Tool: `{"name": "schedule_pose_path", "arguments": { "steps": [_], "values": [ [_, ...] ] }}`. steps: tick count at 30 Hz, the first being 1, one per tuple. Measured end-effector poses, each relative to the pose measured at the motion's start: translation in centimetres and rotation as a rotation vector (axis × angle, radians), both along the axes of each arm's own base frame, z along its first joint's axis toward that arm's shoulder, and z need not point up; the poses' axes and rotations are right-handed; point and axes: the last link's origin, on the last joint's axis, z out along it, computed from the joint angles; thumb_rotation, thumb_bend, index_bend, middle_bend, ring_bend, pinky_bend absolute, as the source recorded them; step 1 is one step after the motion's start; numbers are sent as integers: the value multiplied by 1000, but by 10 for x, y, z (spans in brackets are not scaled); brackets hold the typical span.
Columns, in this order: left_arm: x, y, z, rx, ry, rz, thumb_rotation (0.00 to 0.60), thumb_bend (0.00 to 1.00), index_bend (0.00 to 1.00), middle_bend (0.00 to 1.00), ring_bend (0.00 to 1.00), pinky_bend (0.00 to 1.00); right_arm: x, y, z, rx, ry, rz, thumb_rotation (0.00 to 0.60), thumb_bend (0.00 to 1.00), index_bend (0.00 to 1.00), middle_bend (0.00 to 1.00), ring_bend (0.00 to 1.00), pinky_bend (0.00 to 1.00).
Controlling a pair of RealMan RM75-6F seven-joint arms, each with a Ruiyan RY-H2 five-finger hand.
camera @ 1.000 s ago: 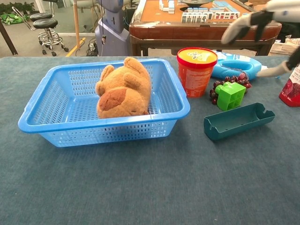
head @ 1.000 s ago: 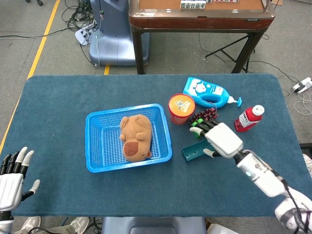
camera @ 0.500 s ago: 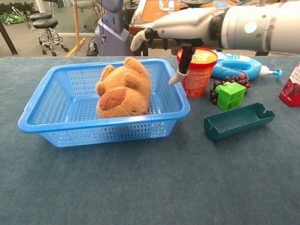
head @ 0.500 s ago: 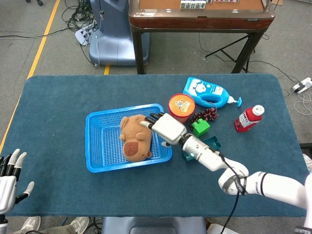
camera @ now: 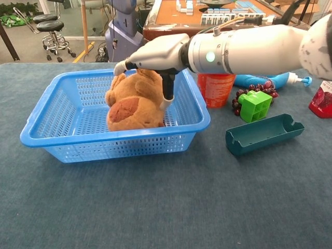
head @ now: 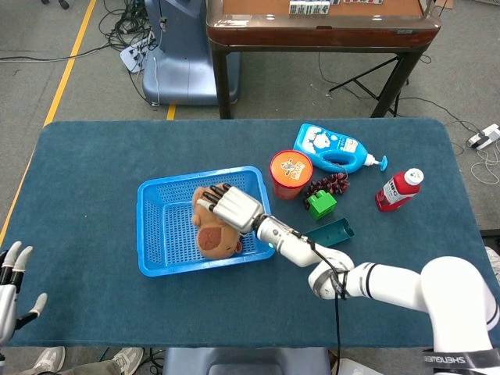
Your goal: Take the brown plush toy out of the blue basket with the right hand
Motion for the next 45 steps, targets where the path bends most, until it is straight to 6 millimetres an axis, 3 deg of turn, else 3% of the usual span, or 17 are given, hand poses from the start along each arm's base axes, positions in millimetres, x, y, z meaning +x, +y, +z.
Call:
{"name": "schedule_pose_path", "arguments": {
  "steps": [4, 7, 10, 15, 19, 23, 30, 36, 39, 45],
  "values": [
    [-2, -1, 1, 2, 2, 3, 600, 318, 0, 0, 0, 0, 6, -3, -14, -9, 39, 12, 600, 0, 64, 82, 56, 189],
    [-2, -1, 1, 4, 0, 1, 600, 318, 0, 0, 0, 0, 10, -5, -23, -19, 66, 20, 600, 0, 103, 137, 56, 189],
    [-3, -2, 2, 5, 1, 3, 600, 318, 0, 0, 0, 0, 11, -6, -32, -43, 106, 45, 600, 2, 248, 277, 124, 197],
    [-5, -4, 3, 9, -1, 4, 600, 318, 0, 0, 0, 0, 14, -7, -42, -108, 126, 85, 600, 125, 583, 529, 403, 406],
    [-6, -5, 4, 13, -3, 7, 600, 318, 0, 0, 0, 0, 17, -6, -44, -153, 90, 118, 600, 219, 665, 578, 457, 450],
    [-6, -6, 5, 18, -4, 6, 600, 318, 0, 0, 0, 0, 21, -6, -36, -163, 23, 128, 600, 235, 680, 585, 465, 460],
    [-5, -4, 6, 23, -4, -2, 600, 318, 0, 0, 0, 0, 23, -4, 6, -206, -129, 146, 600, 235, 679, 582, 468, 464],
    [-2, 0, 4, 17, -7, -21, 600, 318, 0, 0, 0, 0, 7, 2, 57, -249, -215, 133, 600, 235, 679, 582, 469, 465],
    [-2, 2, 3, 15, -9, -25, 600, 318, 0, 0, 0, 0, -11, 11, 87, -284, -249, 115, 600, 235, 679, 582, 469, 465],
    [0, 6, -1, -3, -8, -34, 600, 318, 0, 0, 0, 0, -72, 34, 138, -327, -279, -4, 600, 235, 679, 582, 470, 468]
  ]
}}
